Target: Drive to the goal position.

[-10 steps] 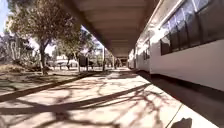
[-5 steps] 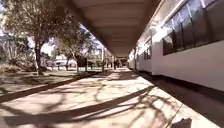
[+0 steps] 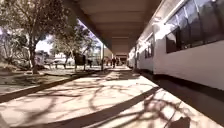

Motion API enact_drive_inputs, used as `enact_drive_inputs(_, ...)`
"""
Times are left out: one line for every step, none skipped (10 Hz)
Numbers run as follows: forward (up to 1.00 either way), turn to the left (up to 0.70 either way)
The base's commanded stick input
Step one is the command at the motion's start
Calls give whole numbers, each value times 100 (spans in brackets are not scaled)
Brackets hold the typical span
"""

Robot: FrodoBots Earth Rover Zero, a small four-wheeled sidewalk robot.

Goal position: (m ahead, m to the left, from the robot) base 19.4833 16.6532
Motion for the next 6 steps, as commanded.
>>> enact_drive_inputs(70,0)
enact_drive_inputs(70,0)
enact_drive_inputs(70,0)
enact_drive_inputs(70,0)
enact_drive_inputs(70,-7)
enact_drive_inputs(70,-23)
